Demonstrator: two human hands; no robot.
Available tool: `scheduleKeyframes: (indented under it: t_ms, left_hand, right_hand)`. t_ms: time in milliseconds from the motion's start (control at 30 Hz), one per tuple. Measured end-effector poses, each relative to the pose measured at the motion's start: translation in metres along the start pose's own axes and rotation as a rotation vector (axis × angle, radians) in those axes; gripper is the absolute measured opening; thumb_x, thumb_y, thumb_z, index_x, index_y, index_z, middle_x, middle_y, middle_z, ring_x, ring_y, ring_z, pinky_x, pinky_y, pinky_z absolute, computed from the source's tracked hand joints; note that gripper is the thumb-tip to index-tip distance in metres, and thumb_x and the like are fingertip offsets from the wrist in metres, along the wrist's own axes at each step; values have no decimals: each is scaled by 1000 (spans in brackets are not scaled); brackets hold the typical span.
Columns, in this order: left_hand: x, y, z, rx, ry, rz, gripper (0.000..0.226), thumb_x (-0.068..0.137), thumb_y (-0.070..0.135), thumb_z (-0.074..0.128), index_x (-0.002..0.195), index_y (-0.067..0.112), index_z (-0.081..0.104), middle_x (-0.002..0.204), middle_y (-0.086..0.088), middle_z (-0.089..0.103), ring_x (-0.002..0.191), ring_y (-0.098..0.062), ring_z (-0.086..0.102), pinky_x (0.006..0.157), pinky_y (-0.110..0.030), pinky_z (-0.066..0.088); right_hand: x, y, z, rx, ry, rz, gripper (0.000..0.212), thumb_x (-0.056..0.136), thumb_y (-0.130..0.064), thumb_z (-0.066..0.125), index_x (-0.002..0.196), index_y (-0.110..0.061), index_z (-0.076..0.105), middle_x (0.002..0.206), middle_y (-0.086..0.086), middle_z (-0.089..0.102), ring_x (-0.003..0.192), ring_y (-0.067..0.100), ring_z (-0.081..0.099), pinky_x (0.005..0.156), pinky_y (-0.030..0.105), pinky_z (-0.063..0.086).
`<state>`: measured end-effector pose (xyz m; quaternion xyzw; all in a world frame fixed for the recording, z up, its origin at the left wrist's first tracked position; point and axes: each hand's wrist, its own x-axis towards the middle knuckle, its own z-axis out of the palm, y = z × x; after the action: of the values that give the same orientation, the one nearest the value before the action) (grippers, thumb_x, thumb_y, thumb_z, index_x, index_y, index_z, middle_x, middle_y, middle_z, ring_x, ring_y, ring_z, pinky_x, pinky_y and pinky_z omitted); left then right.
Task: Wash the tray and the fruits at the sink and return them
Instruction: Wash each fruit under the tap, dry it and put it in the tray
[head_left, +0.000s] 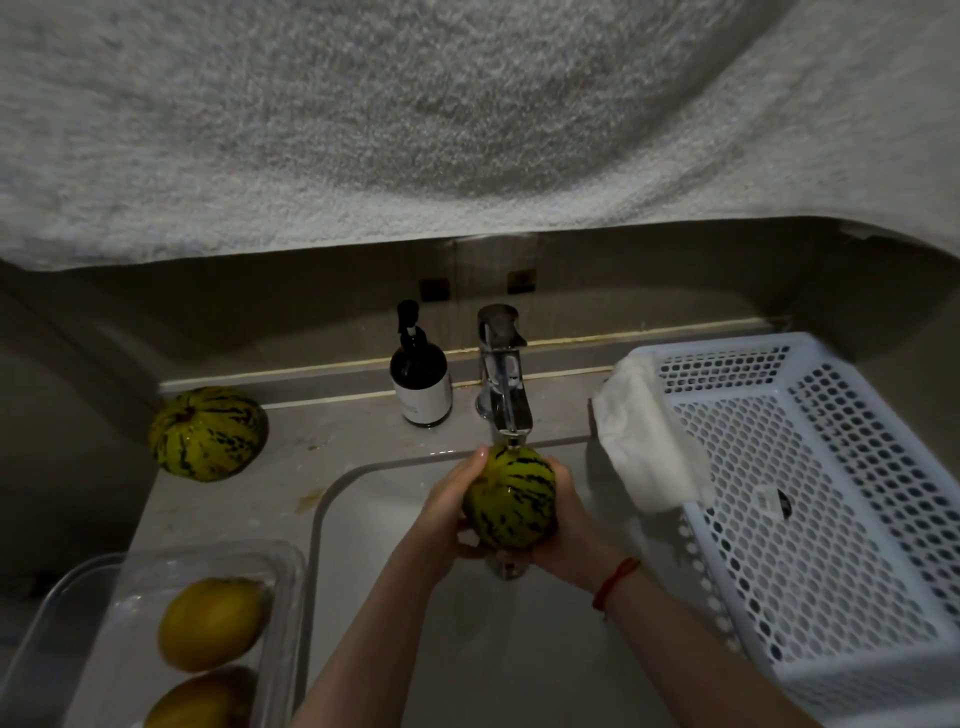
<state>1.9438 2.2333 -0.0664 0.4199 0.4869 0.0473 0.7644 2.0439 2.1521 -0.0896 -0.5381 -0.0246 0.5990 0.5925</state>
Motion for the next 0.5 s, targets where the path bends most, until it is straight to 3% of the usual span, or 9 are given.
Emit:
scheduleKeyframes:
  t_ms: [100, 167, 233, 300, 367, 433, 500]
  left_hand:
    - [6, -2, 8, -241, -52, -6, 52, 85, 55, 53, 113, 13, 66, 110, -14, 69, 102, -32, 65, 85, -43, 54]
    - [9, -5, 11, -247, 79, 75, 45, 86, 48, 58, 108, 11, 67, 100, -13, 71, 94, -30, 67, 80, -41, 56]
    - [12, -10, 15, -208, 205, 130, 42, 88, 44, 57, 108, 8, 66, 99, -14, 70, 92, -30, 67, 78, -41, 56]
    - [13, -13, 17, -314, 109, 28, 57, 93, 49, 46, 119, 0, 60, 117, -25, 62, 109, -39, 59, 97, -50, 47]
    - [9, -10, 18, -393, -40, -128, 69, 93, 58, 36, 126, 1, 55, 126, -27, 55, 117, -41, 52, 100, -50, 41]
    - [7, -7, 14, -313, -88, -189, 71, 89, 66, 37, 125, 9, 56, 125, -22, 56, 114, -39, 52, 95, -50, 45]
    - [4, -7, 7, -132, -41, -136, 67, 85, 70, 39, 124, 18, 54, 117, -14, 57, 105, -35, 56, 84, -47, 53]
  right_hand:
    - [-4, -3, 2, -193, 112, -28, 69, 94, -60, 23, 85, -16, 75, 84, 16, 73, 73, 36, 69, 56, 35, 54]
    - [-4, -5, -1, -587, 319, -202, 65, 100, -46, 23, 88, -4, 70, 84, 18, 69, 83, 35, 67, 67, 30, 50]
    - [-3, -3, -5, -878, 424, -374, 56, 102, -37, 26, 91, 1, 65, 85, 17, 64, 87, 31, 62, 66, 25, 42]
    - [-8, 4, -1, -854, 322, -484, 37, 100, -37, 36, 115, -12, 60, 97, 3, 61, 93, 19, 58, 74, 22, 44]
    - [-9, 12, 2, -777, 229, -586, 44, 94, -33, 53, 134, -16, 46, 113, -2, 56, 105, 12, 54, 92, 25, 45]
    - [-6, 16, 2, -698, 253, -642, 45, 90, -28, 62, 131, -14, 49, 115, -2, 56, 106, 9, 54, 93, 23, 45]
    - [-1, 14, 3, -607, 318, -576, 26, 94, -25, 55, 117, -13, 59, 108, 3, 62, 99, 13, 58, 86, 24, 49]
